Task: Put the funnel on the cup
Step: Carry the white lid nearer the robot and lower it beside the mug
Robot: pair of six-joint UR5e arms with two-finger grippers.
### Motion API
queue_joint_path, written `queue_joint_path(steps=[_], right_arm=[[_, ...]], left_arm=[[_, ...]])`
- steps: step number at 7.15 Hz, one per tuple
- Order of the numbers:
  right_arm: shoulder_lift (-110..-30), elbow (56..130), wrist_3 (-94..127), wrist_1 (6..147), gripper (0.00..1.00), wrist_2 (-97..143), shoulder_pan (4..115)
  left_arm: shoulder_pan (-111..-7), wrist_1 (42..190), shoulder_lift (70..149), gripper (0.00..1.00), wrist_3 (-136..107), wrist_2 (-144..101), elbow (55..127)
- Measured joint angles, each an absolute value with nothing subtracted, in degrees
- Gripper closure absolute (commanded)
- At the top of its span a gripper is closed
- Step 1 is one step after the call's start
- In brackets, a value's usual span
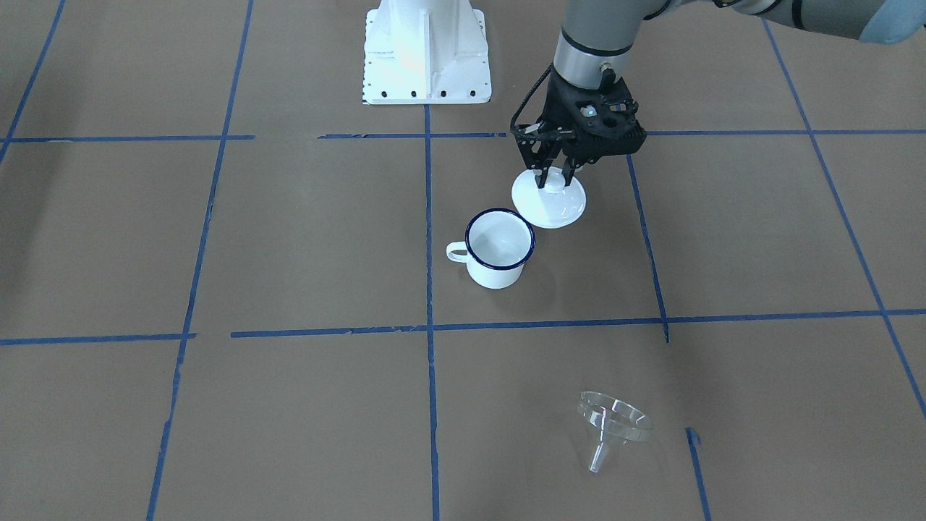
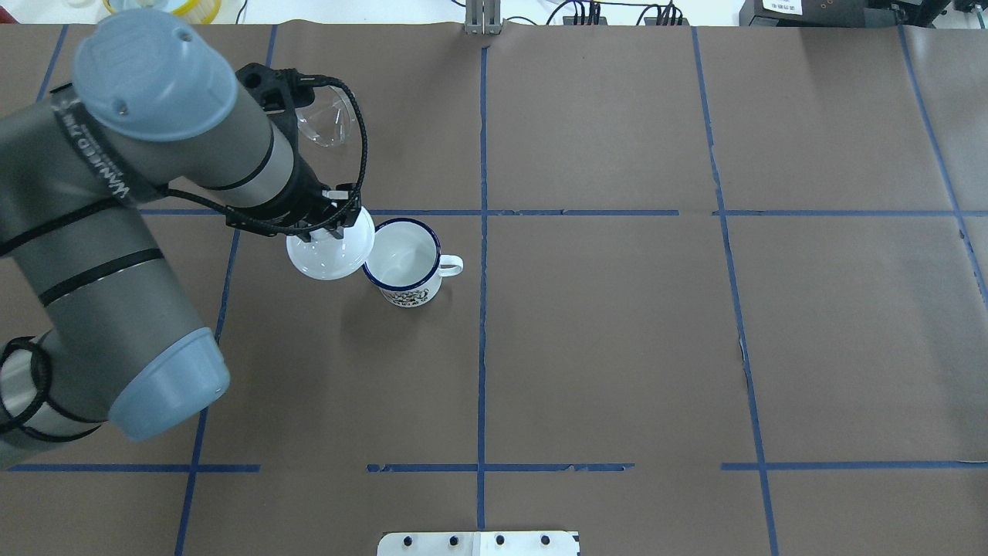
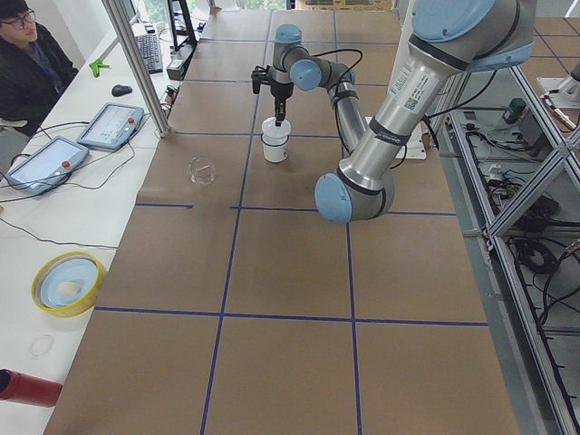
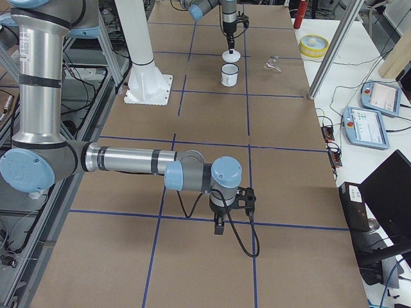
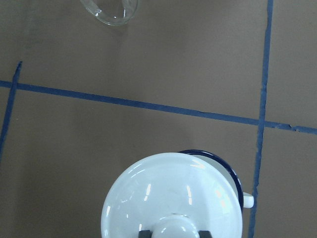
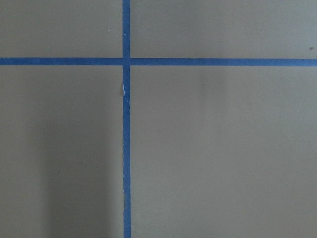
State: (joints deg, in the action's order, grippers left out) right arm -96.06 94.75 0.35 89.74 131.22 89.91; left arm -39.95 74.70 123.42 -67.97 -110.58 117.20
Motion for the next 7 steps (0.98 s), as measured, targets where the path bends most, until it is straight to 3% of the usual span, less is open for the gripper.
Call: queue_joint_path(steps=[3, 7], right_arm=[[-96.06, 94.75, 0.35, 89.74, 0.0, 131.22, 89.91], [-96.06, 94.75, 0.35, 89.74, 0.0, 131.22, 89.91]], left_arm=[[-34.61, 79.92, 115.73, 1.0, -67.48, -106.57, 119.41], [-29.74, 92.28, 111.46, 1.0, -67.55, -105.68, 110.27]])
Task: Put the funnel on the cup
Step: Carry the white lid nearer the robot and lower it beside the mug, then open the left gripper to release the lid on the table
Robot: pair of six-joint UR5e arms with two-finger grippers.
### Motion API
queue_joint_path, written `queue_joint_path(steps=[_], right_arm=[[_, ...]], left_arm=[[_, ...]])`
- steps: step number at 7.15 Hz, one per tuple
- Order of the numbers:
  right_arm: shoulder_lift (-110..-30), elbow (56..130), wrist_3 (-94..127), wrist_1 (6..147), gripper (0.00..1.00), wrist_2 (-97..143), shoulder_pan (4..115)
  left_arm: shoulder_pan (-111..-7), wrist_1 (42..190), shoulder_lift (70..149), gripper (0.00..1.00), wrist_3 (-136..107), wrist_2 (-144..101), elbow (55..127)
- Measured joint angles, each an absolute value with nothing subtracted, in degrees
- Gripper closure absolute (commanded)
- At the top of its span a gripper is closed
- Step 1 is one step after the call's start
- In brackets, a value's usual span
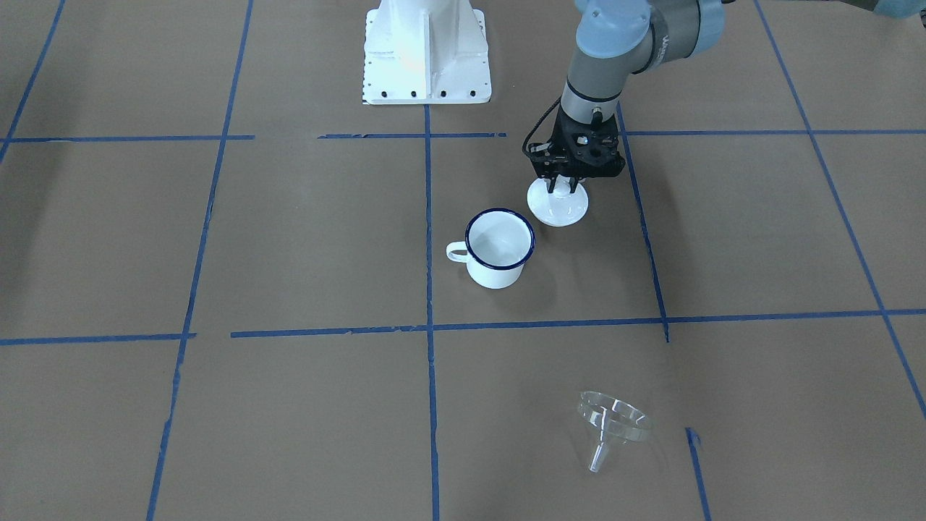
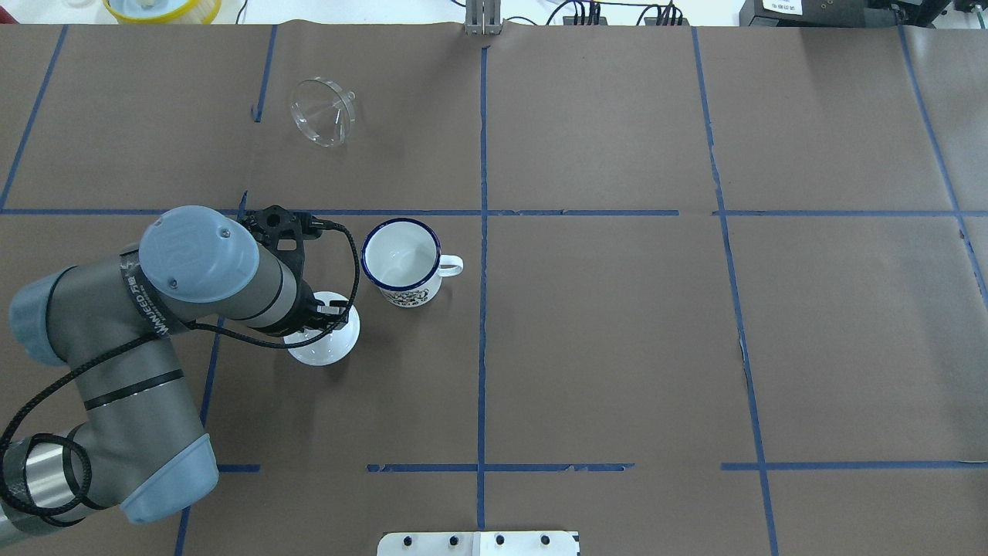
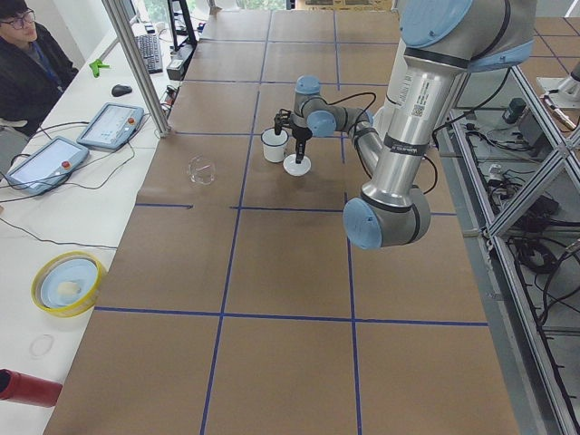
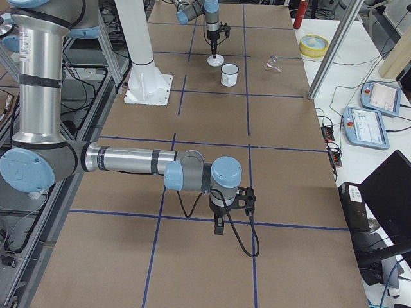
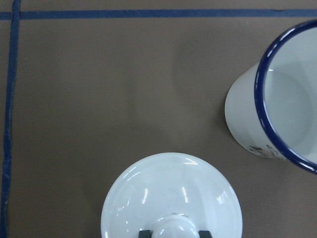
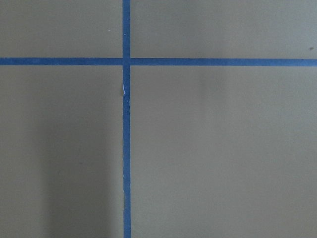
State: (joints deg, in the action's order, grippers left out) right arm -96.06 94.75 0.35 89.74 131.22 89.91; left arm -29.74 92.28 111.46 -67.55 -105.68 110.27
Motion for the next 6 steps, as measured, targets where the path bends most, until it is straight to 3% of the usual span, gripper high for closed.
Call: queue_joint_path(steps=[5, 6], right_arm=[[-96.07, 94.75, 0.35, 89.74, 0.0, 131.22, 89.91], [-96.06, 94.75, 0.35, 89.74, 0.0, 131.22, 89.91]], left_arm=[[-29.14, 93.59, 111.44, 1.0, -67.16, -105.77, 108.33], [-29.12, 93.6, 111.49, 0.85, -67.15, -105.75, 108.04]])
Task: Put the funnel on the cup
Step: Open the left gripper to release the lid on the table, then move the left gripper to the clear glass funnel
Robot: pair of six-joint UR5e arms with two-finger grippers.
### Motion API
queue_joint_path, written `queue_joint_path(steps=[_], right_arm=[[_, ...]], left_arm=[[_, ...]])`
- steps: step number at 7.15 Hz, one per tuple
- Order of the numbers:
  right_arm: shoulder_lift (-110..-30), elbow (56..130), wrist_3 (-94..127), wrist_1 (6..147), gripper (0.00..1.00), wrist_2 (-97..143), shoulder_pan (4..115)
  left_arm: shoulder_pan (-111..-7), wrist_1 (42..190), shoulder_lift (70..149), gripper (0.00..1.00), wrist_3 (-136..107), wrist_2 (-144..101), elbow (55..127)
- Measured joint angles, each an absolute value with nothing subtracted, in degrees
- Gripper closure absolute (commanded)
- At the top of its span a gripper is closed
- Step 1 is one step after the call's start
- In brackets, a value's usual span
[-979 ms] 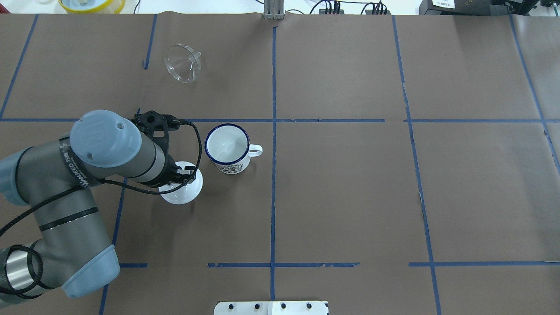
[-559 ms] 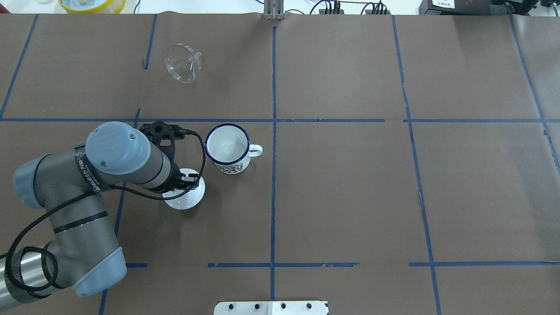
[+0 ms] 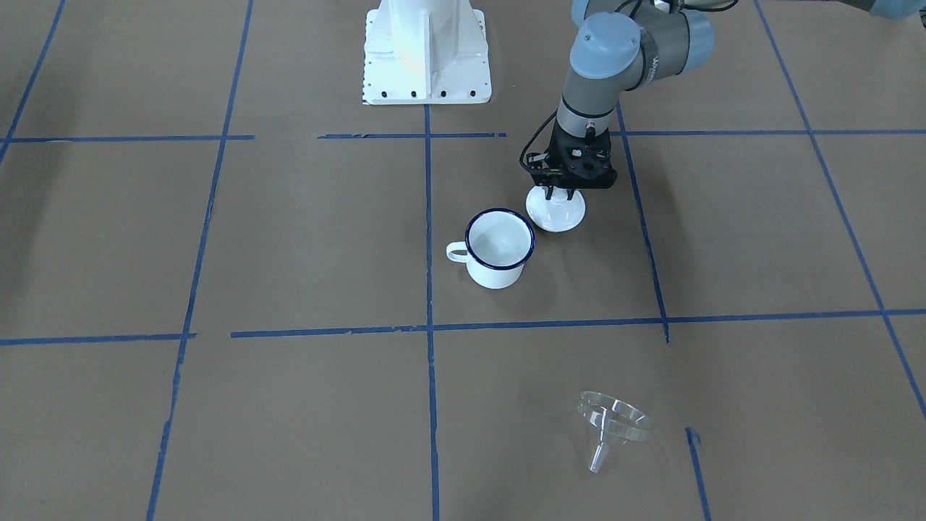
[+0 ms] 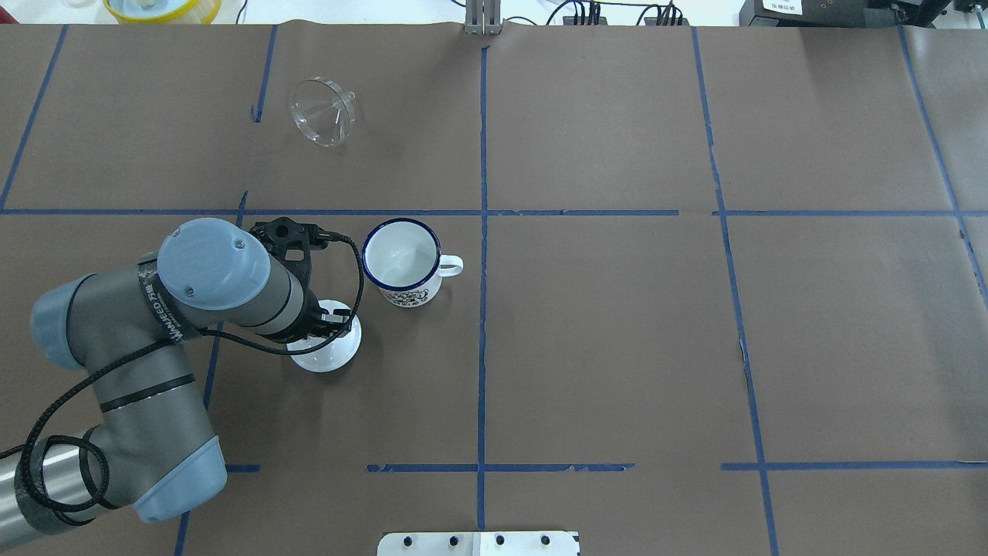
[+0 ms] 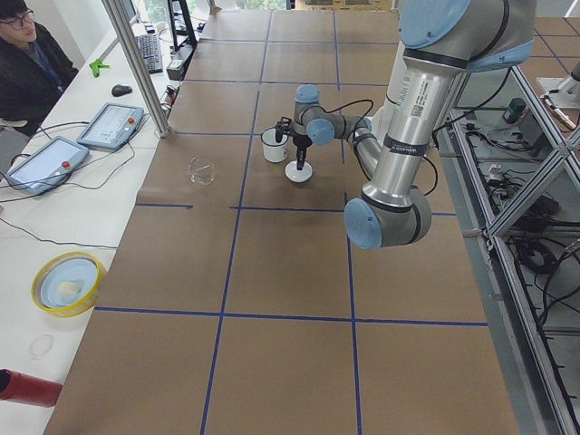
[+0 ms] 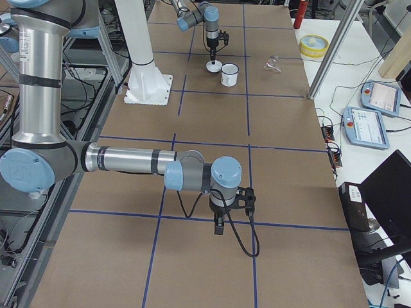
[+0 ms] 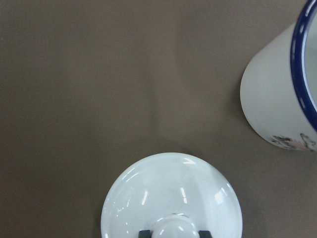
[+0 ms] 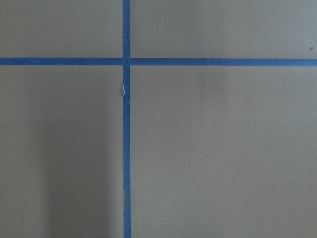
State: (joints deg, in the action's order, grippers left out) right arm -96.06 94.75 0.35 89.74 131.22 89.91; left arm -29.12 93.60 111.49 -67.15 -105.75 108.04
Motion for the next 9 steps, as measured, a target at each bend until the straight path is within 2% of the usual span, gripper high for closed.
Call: queue_joint_path(steps=[1, 2, 3, 6, 9], right_arm=[[-96.06, 94.74, 0.35, 89.74, 0.0, 131.22, 89.91], [-96.06, 94.75, 0.35, 89.74, 0.0, 131.22, 89.91], [-96.06, 94.75, 0.35, 89.74, 0.0, 131.22, 89.91], [-96.06, 94.74, 0.35, 89.74, 0.0, 131.22, 89.91], [-96.07, 94.74, 0.35, 89.74, 0.0, 131.22, 89.91]], left_arm=[[-29.1, 93.6, 111.51, 0.63, -67.17, -105.74, 107.72], [-29.1, 93.6, 111.56, 0.27, -67.23, -105.75, 107.43], [-29.09, 93.6, 111.62, 0.0, -67.28, -105.79, 107.23], [-30.29, 93.47, 111.93, 0.0, -67.37, -105.97, 110.42], [-42.22, 95.79, 114.43, 0.0, -72.13, -106.2, 113.74]])
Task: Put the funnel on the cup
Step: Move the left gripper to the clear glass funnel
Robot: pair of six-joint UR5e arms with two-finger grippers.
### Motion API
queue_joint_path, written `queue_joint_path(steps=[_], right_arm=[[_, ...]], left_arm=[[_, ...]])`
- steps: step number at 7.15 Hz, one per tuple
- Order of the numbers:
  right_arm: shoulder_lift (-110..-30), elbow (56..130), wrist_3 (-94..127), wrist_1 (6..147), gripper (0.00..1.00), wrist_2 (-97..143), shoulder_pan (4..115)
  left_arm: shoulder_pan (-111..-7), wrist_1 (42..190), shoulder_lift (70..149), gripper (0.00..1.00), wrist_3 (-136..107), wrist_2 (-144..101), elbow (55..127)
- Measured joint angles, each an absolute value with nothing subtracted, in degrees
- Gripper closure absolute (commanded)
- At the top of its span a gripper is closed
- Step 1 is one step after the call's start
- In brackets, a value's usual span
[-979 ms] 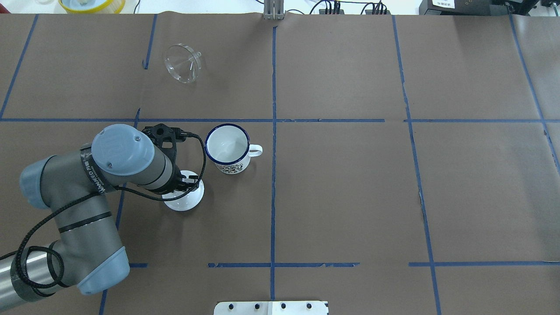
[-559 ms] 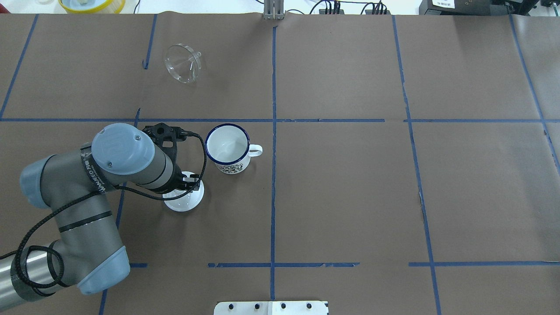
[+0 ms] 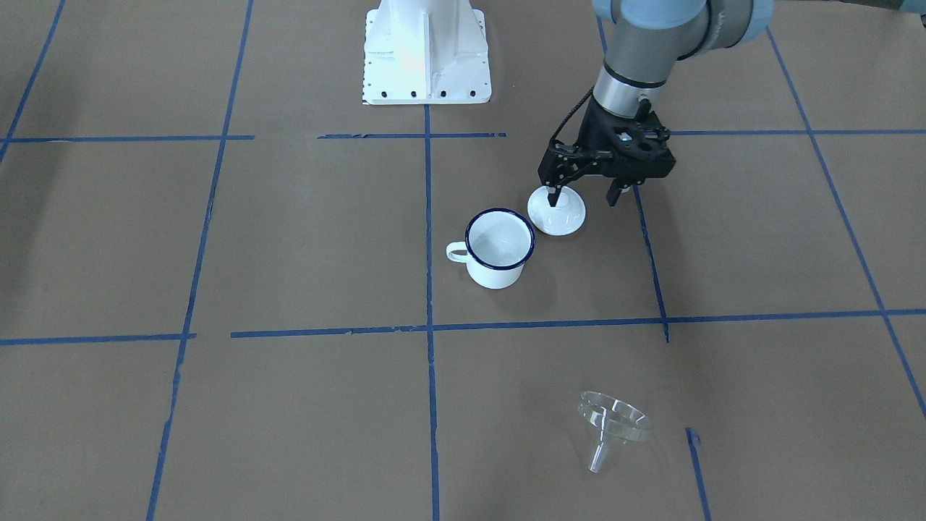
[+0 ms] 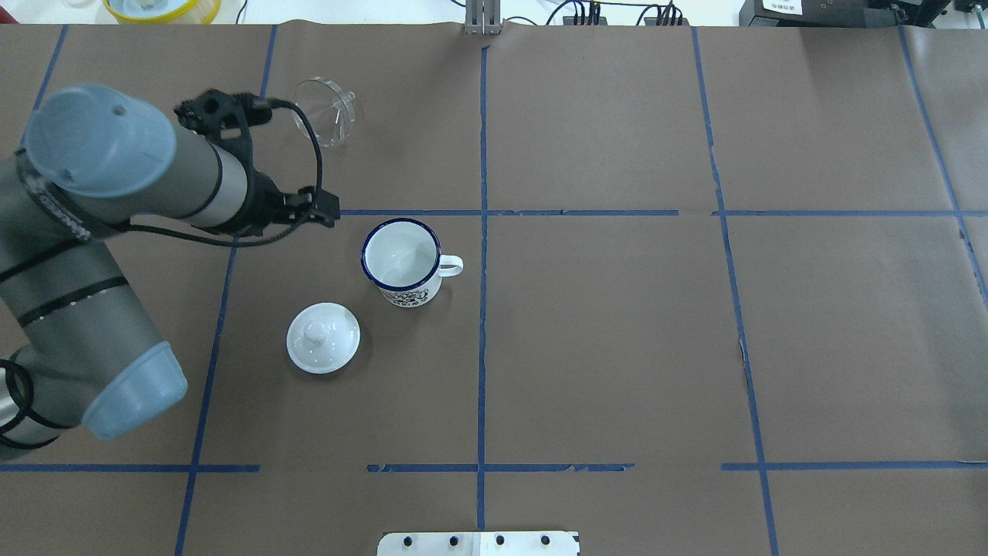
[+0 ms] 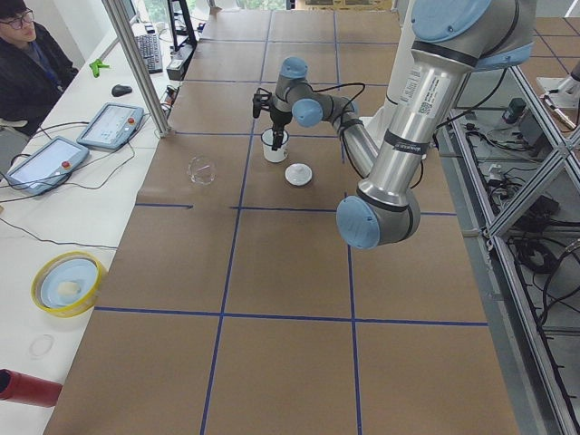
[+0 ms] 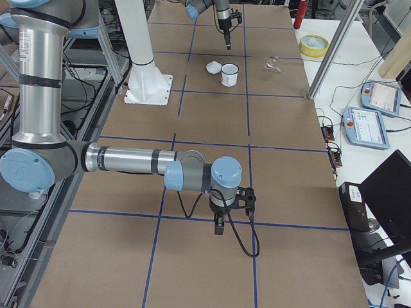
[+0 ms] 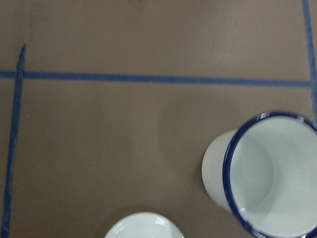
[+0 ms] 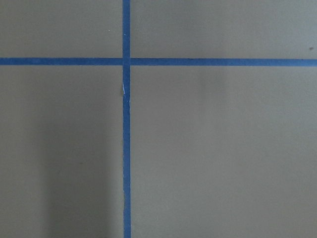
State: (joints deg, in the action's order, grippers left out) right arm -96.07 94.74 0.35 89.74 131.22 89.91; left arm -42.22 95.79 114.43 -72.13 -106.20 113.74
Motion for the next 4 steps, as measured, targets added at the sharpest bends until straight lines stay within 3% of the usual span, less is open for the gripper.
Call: queue_joint_path(steps=[2, 4], right_arm=[[-96.06, 94.75, 0.35, 89.74, 0.0, 131.22, 89.91], [-96.06, 94.75, 0.35, 89.73, 0.0, 131.22, 89.91]], left_arm=[[-45.83, 109.7, 114.75, 0.0, -88.94, -105.95, 109.88], [-46.45, 122.95, 115.81, 0.02, -102.16, -105.11, 99.68]])
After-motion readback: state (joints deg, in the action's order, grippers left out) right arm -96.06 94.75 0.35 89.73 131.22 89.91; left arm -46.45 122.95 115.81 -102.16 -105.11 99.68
